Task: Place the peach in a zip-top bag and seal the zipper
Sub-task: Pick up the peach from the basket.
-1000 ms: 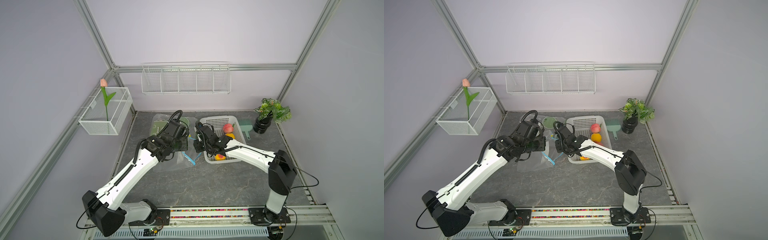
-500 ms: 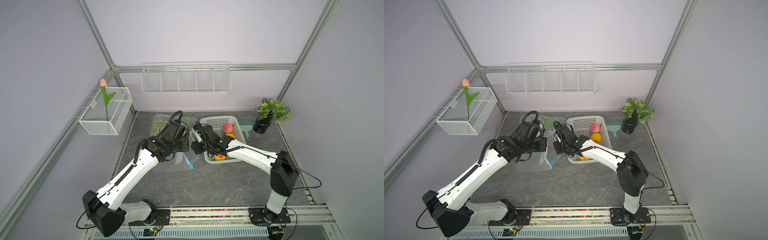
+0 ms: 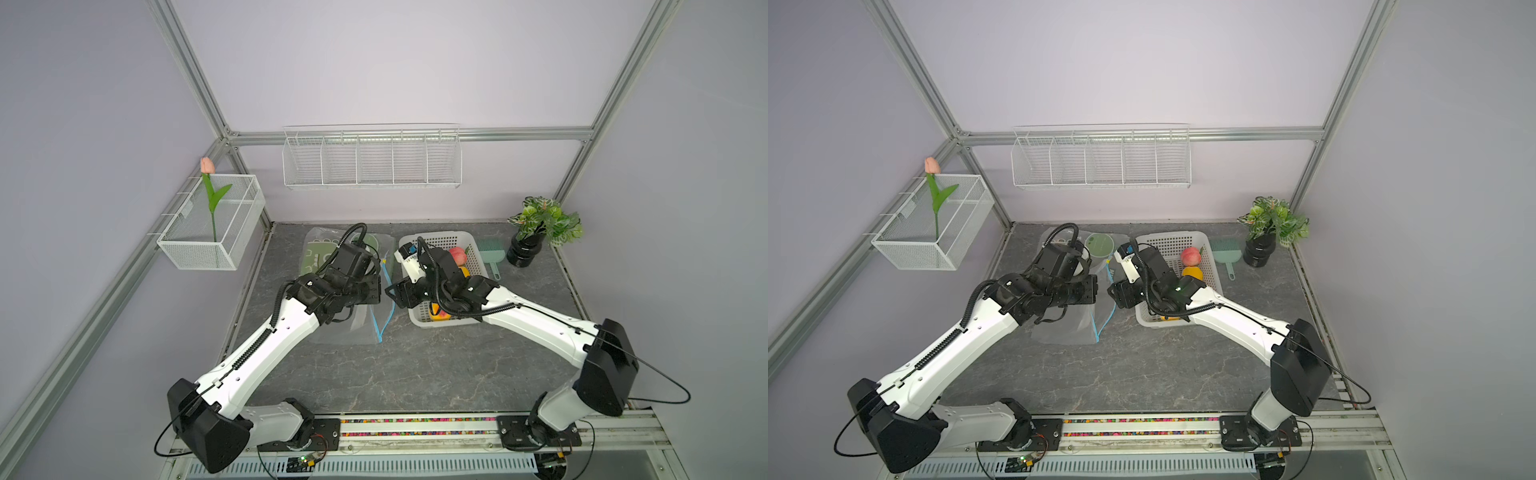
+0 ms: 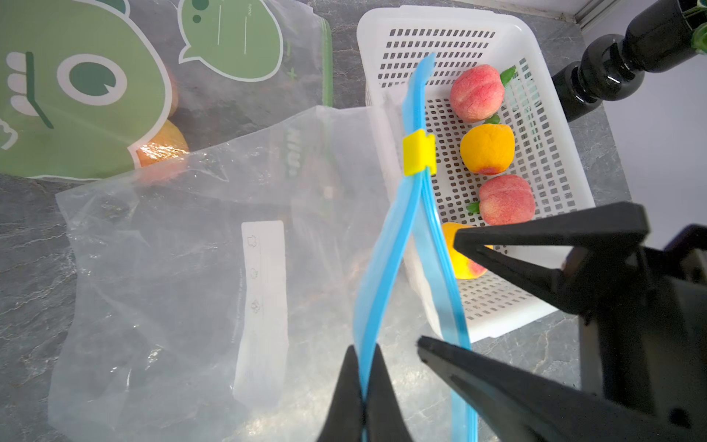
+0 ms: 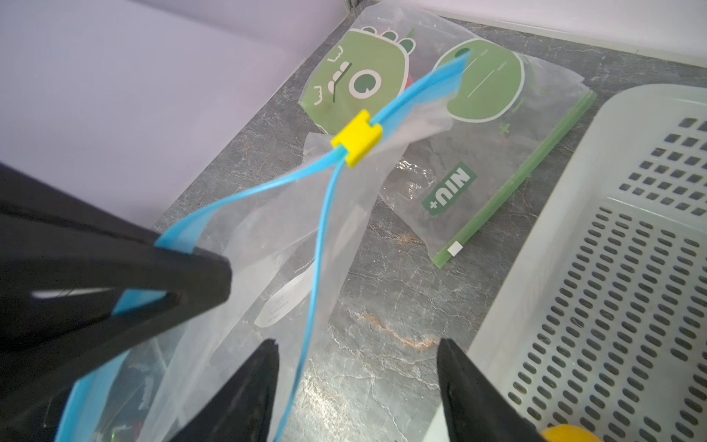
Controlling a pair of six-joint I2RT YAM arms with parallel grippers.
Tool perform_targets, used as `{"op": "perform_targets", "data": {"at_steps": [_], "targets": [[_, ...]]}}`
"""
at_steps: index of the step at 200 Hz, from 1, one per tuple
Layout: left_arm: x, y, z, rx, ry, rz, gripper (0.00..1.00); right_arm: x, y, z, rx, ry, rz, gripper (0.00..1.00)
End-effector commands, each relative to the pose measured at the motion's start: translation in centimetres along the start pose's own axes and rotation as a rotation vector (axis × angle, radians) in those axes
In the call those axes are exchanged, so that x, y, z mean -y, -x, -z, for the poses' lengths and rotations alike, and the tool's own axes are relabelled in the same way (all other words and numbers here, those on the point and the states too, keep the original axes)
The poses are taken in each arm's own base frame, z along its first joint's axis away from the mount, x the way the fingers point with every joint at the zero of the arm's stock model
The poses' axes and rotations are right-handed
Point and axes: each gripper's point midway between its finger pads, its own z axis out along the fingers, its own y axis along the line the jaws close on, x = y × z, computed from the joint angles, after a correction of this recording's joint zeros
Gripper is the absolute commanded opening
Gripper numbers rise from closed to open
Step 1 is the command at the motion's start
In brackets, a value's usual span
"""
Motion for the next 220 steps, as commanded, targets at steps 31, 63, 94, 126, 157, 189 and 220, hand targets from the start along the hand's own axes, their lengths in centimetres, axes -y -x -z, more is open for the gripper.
{"op": "perform_targets", "data": {"at_steps": [31,63,94,126,157,189,220], "targets": [[-0.1,0.1,0.1,0.011,0.009,0.007,0.00,5.3,-0.4,3.7,0.047,-0.097,-0.082,0.70],[-0.2,0.2,0.3,0.027,0.010,0.008,0.00,9.0,-3.0,4.8,-0.032,-0.200,-0.119,0.71],[-0.3,0.3,0.6,0.037,0.010,0.009,0.00,11.8,-6.0,5.4,-0.152,-0.266,-0.148,0.75],[-0.2,0.5,0.9,0.056,0.003,0.010,0.00,13.0,-8.3,4.9,-0.247,-0.258,-0.157,0.79],[-0.5,0.7,1.3,0.074,0.013,0.020,0.00,13.3,-9.4,3.3,-0.293,-0.218,-0.188,0.81],[-0.7,0.6,1.3,0.075,0.018,0.019,0.00,13.9,-10.2,1.7,-0.347,-0.218,-0.205,0.82],[-0.5,0.5,1.1,0.065,0.013,0.018,0.00,15.0,-10.9,0.4,-0.399,-0.255,-0.208,0.83]]}}
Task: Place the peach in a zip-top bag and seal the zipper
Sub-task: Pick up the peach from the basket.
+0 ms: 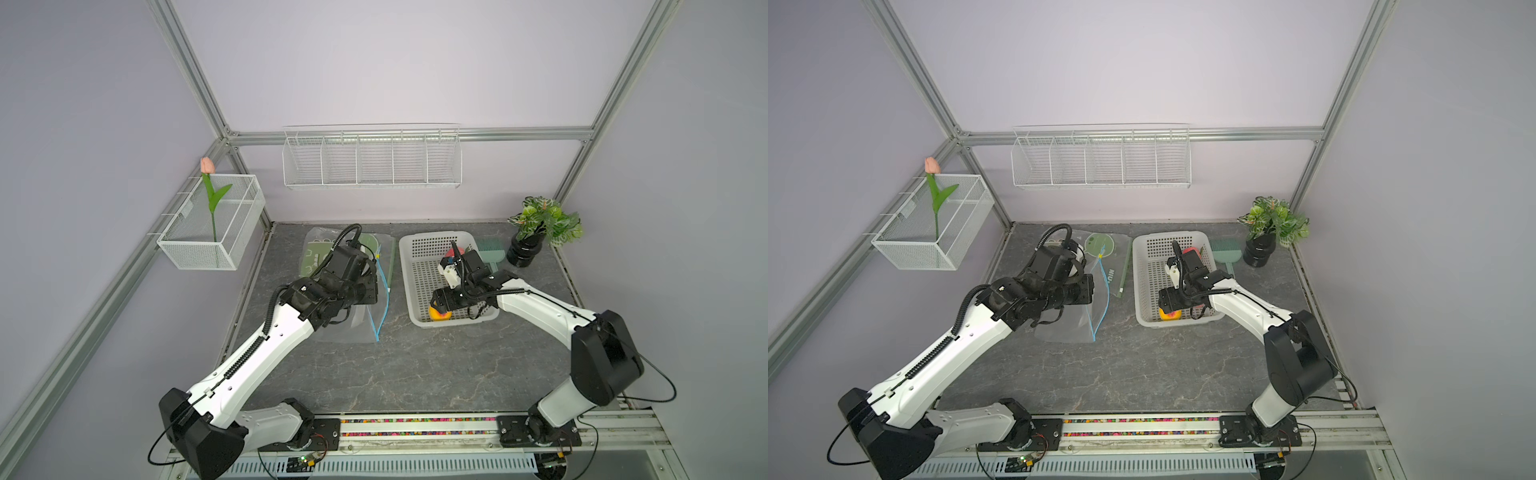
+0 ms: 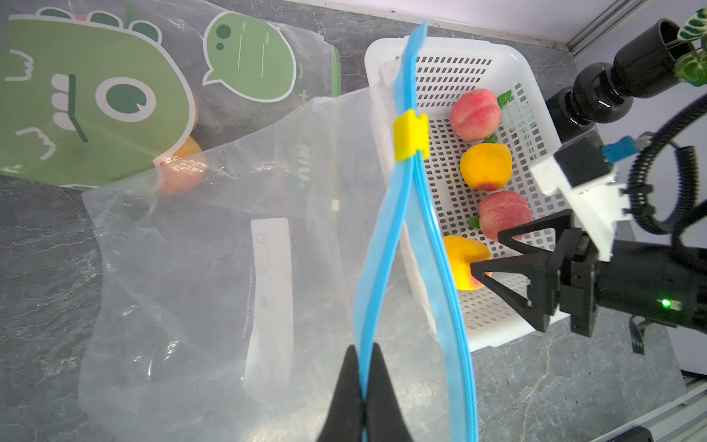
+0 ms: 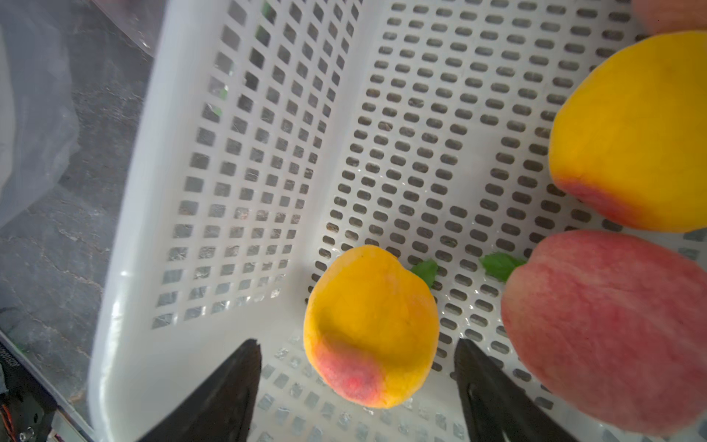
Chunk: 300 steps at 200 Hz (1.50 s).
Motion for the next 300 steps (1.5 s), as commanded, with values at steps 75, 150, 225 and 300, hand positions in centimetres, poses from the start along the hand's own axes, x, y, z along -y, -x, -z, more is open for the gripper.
{"op": "perform_targets", "data": {"at_steps": [75,150,225,300], "targets": [[-0.1,-0.2,-0.4,-0.006,0.009,0.004,0.00,1.0,-0.6,-2.6,-0.116,-0.072,0.012,0.84],[-0.1,-0.3,-0.5,-0.007,0.013,0.002,0.00,1.3,-1.5,-3.6,-0.193,-0.124,0.026,0.78],[0.1,-0.3,-0.6,-0.008,0.002,0.009,0.00,-1.1,2.0,-0.4,0.008,-0.019,-0.025,0.65],[0.4,-0.3,-2.1,-0.022,0.004,0.084,0.00,-6.4,8.0,8.0,0.392,0.225,-0.005,0.62]]}}
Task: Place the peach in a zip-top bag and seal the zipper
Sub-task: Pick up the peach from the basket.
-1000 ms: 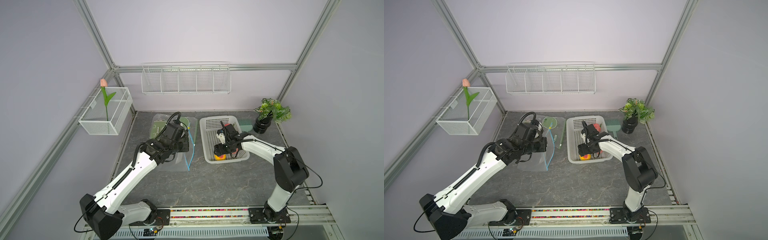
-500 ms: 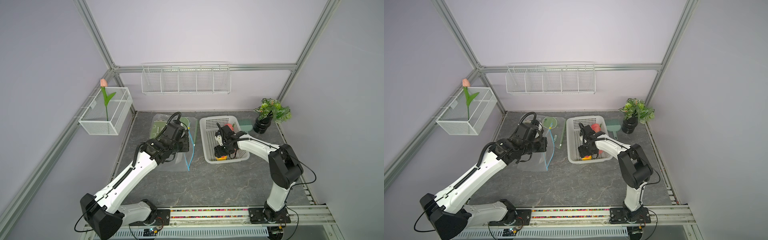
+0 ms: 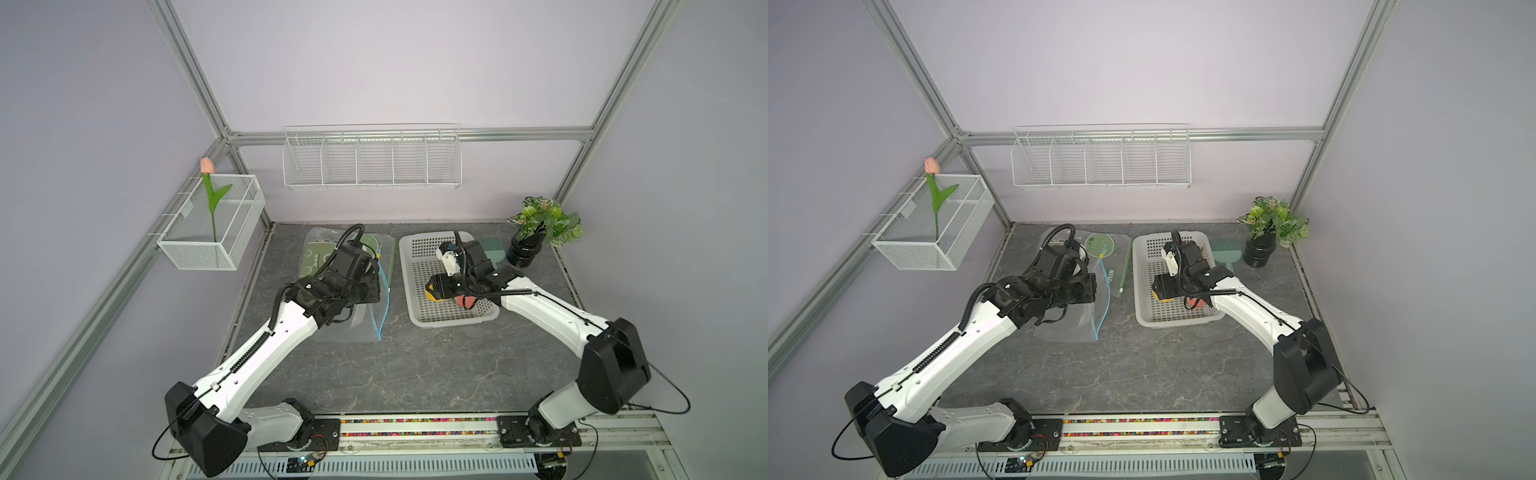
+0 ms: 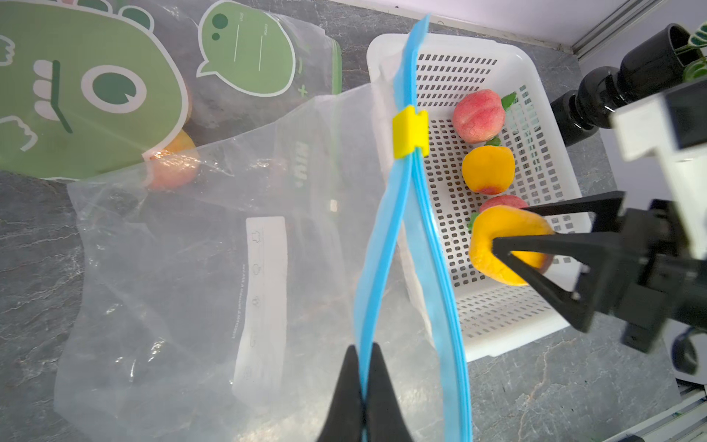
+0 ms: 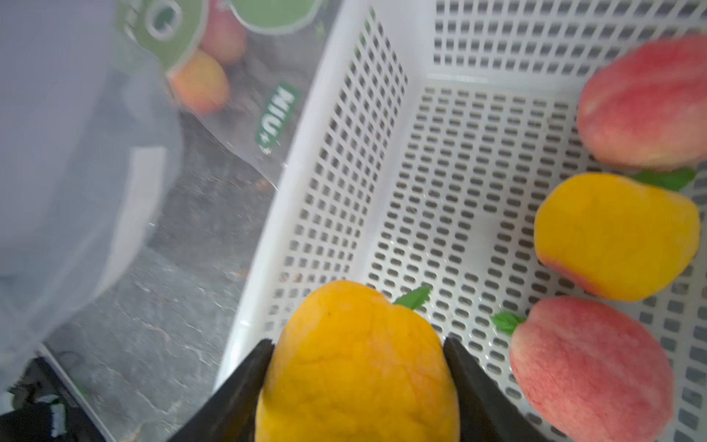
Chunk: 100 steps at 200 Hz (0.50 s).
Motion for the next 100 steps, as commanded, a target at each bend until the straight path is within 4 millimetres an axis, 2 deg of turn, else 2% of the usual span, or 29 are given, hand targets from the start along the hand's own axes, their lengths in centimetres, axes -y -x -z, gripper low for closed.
{"op": "perform_targets", "data": {"at_steps": [1,51,79,100], "targets": [[0.2,-0.1,-0.8,-0.006,-0.001,0.050,0.00,-3.1,2.9,2.1,0.143,0.145,-0.006,0.62],[0.9,0.3,-1.7,0.005,-0.028,0.134,0.00,-10.2,5.5,5.9,0.278,0.445,0.045,0.62],[1.2,0.4,-2.3,0.005,-0.036,0.158,0.00,-13.2,5.9,6.4,0.294,0.561,0.052,0.62],[1.4,0.4,-2.6,0.001,-0.045,0.161,0.00,-14.5,6.1,6.2,0.294,0.614,0.041,0.62]]}}
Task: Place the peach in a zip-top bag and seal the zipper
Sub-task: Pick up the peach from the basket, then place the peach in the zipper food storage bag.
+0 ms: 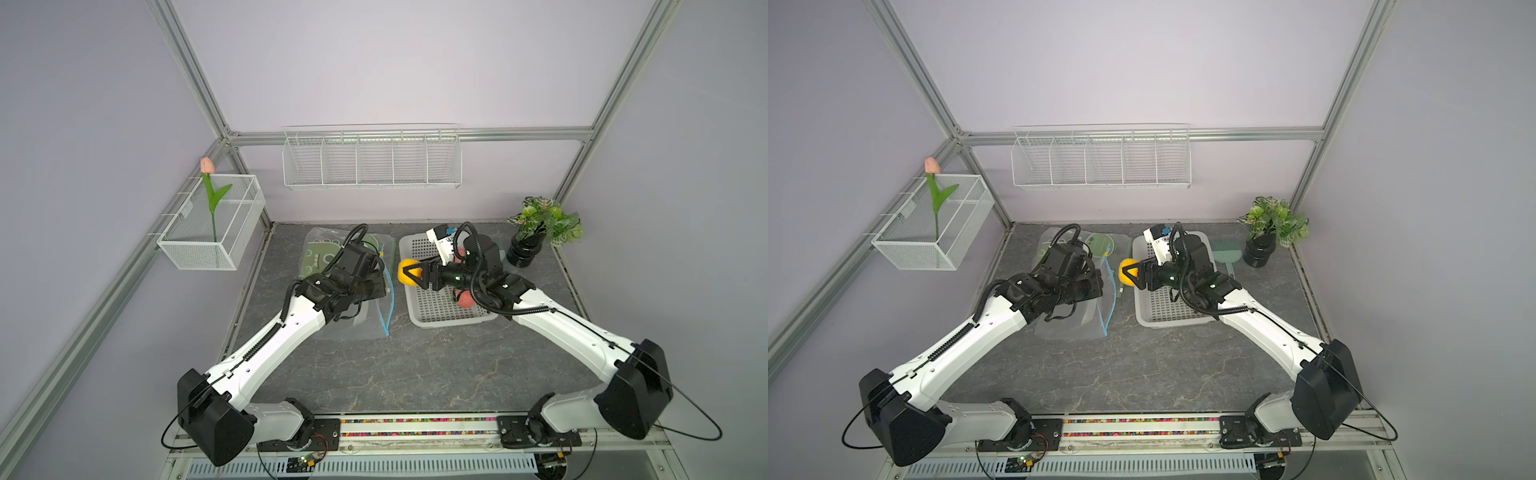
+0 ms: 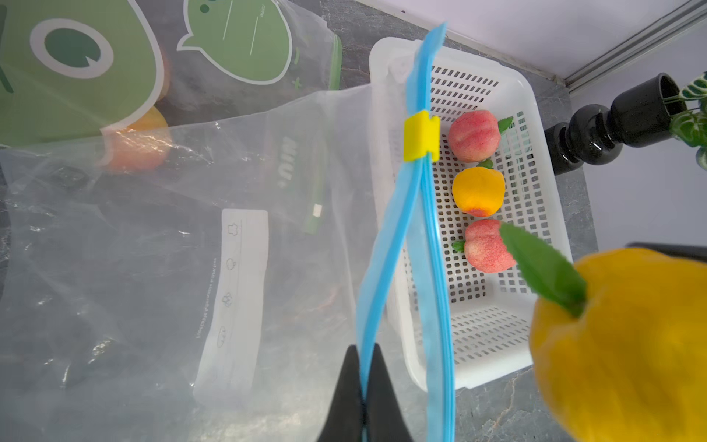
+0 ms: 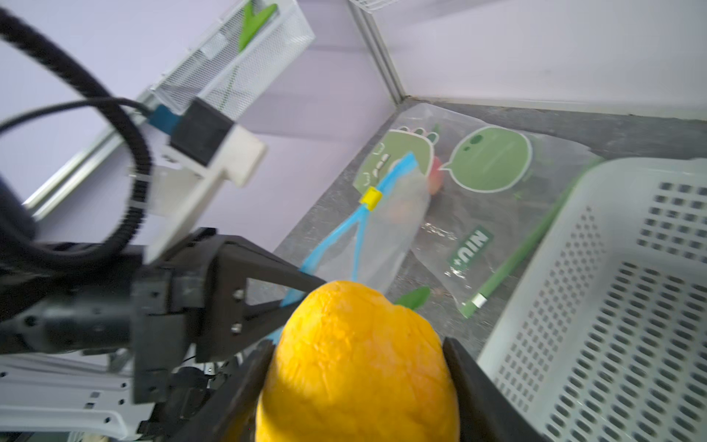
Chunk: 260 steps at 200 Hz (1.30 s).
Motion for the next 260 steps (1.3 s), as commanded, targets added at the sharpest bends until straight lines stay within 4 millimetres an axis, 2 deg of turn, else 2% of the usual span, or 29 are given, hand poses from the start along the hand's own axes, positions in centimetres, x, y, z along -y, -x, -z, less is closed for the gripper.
{"op": "perform_targets", "data": {"at_steps": [1,36,81,140,164,212,260], "targets": [[0.6,0.0,-0.6,0.001,-0.022,0.034,0.00,-2.2,0.6,-0.9,0.029,0.122,-0.031,0.62],[1.1,0.0,-0.9,-0.013,-0.035,0.036,0.00,-2.1,-0.4,-2.4,-0.004,0.134,-0.057,0.62],[2.0,0.4,-0.4,-0.013,-0.073,0.037,0.00,-0.7,-1.5,-3.9,-0.033,0.097,-0.089,0.62],[3.3,0.8,0.7,-0.010,-0.138,0.024,0.00,3.0,-3.5,-4.4,-0.123,-0.097,-0.067,0.62],[3.5,0.8,0.8,-0.014,-0.151,0.019,0.00,3.6,-4.1,-4.3,-0.154,-0.136,-0.053,0.62],[3.5,1.0,0.9,-0.001,-0.154,0.024,0.00,3.4,-5.4,-4.5,-0.213,-0.121,-0.043,0.62],[2.5,0.9,0.4,0.016,-0.106,0.028,0.00,0.7,-6.2,-4.9,-0.262,-0.004,-0.034,0.62]]}}
